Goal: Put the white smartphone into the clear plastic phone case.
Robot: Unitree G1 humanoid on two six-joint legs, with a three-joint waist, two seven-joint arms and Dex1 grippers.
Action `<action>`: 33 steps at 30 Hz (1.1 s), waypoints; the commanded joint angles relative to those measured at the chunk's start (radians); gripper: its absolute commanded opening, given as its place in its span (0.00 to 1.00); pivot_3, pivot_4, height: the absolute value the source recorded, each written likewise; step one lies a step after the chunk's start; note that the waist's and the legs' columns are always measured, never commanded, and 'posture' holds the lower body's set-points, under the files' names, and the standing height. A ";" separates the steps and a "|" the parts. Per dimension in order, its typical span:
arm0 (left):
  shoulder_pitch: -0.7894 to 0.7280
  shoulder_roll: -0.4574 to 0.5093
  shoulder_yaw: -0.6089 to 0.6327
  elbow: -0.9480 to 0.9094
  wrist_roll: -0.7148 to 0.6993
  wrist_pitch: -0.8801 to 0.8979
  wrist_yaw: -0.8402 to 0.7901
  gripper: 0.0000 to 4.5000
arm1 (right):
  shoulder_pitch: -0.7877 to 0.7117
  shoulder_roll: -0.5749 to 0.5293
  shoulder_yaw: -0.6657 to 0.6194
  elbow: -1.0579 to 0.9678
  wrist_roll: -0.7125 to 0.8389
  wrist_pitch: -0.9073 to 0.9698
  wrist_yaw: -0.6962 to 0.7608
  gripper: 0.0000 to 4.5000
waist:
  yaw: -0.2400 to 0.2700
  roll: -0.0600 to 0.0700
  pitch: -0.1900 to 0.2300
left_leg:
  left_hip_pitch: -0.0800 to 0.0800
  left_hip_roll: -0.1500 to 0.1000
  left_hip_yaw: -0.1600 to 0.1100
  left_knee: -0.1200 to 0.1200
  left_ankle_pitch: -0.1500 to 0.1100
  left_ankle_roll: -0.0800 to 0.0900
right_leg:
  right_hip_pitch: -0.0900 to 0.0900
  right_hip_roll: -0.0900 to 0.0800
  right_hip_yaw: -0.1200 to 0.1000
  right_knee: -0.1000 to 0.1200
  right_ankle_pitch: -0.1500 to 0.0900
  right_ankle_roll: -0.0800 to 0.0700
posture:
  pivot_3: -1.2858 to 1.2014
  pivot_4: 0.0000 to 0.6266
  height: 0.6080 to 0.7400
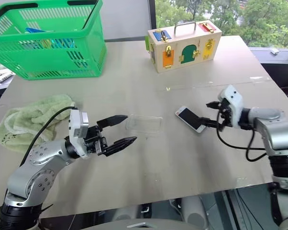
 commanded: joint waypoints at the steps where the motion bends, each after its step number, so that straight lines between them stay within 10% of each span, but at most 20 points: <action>1: -0.016 0.007 0.009 -0.003 0.006 -0.019 -0.011 1.00 | -0.016 0.050 0.052 -0.011 -0.050 0.041 -0.118 0.99 | 0.001 0.000 0.000 | 0.000 0.000 0.000 0.000 0.000 0.000 | 0.000 0.000 0.000 0.000 0.000 0.000 | 0.52 0.24 1.00; 20: 0.019 0.005 0.030 -0.034 0.009 -0.023 -0.006 1.00 | 0.031 0.039 0.155 -0.009 -0.092 0.213 -0.179 0.99 | 0.026 -0.001 -0.001 | 0.000 -0.002 -0.002 0.000 0.000 0.000 | 0.002 -0.004 -0.003 -0.001 0.000 0.000 | 0.52 0.24 1.00; 24: 0.014 0.006 0.028 -0.030 0.010 -0.023 -0.009 1.00 | 0.057 0.017 0.158 0.000 -0.099 0.173 -0.165 0.65 | 0.026 -0.002 -0.002 | -0.001 -0.002 -0.004 -0.001 0.000 0.000 | 0.004 -0.004 -0.005 -0.005 0.000 0.000 | 0.52 0.24 1.00; 33: -0.014 0.014 0.018 0.006 0.017 -0.021 -0.032 1.00 | 0.227 -0.129 0.022 -0.149 -0.018 -0.103 0.028 0.65 | 0.039 -0.001 -0.002 | -0.004 -0.002 -0.008 -0.002 0.000 0.000 | 0.006 -0.004 -0.011 -0.011 0.000 0.001 | 0.52 0.24 1.00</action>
